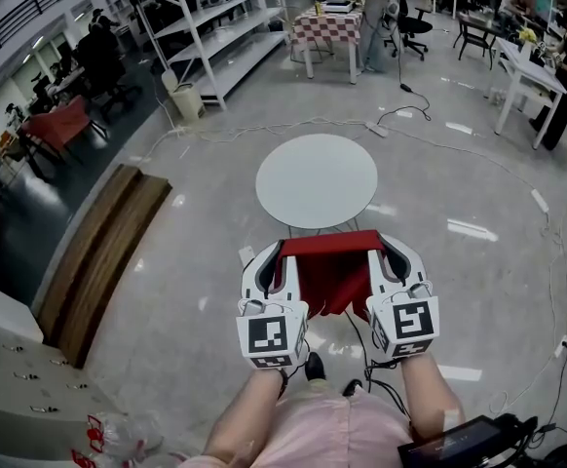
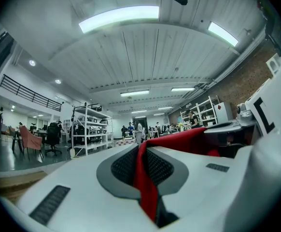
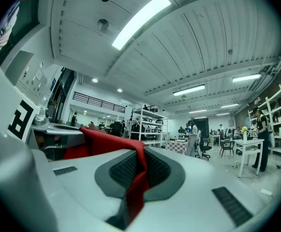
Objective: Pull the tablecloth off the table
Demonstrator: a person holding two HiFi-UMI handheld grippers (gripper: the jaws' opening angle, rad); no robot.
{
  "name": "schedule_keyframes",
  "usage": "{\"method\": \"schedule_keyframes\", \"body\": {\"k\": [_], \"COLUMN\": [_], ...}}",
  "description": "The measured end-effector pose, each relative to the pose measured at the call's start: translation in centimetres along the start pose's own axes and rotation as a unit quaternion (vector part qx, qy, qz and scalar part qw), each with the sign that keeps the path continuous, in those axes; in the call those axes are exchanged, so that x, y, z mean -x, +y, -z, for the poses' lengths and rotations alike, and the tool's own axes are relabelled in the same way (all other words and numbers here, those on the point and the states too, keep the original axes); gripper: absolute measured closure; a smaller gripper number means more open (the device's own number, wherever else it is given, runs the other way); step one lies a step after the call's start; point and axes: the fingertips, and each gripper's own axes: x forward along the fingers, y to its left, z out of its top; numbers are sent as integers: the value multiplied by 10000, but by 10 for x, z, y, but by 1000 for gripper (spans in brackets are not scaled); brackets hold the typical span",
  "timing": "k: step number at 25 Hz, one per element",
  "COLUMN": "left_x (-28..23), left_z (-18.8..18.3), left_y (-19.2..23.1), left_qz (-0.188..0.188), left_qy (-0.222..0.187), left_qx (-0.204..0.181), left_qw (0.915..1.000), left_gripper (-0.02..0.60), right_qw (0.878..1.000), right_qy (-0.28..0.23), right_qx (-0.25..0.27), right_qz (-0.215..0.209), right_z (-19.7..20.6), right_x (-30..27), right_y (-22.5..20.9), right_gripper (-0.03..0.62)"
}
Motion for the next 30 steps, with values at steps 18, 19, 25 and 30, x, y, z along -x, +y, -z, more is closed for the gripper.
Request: {"method": "schedule_keyframes", "body": {"k": [18,19,25,30], "left_x": [0,0,-2,-3], "left_z": [-6,-7,-9,-8], "left_y": [2,3,4,5], "left_qz": [58,60,72,82], "left_qy": [-47,-49,-83,-67], "left_qx": [50,55,81,93], "left_qw": [10000,10000,9999,9999], "left_gripper": [540,539,540,540], "right_qw": [10000,10000,9999,9999], "right_qy": [27,24,15,17], "right_qx": [-21,-10,57,41], "right_qz": [52,56,94,97], "right_z": [-6,-7,-10,-11], "right_x": [-2,-2,-3,-4], "right_y": [0,0,0,0], "right_gripper": [565,565,566,566]}}
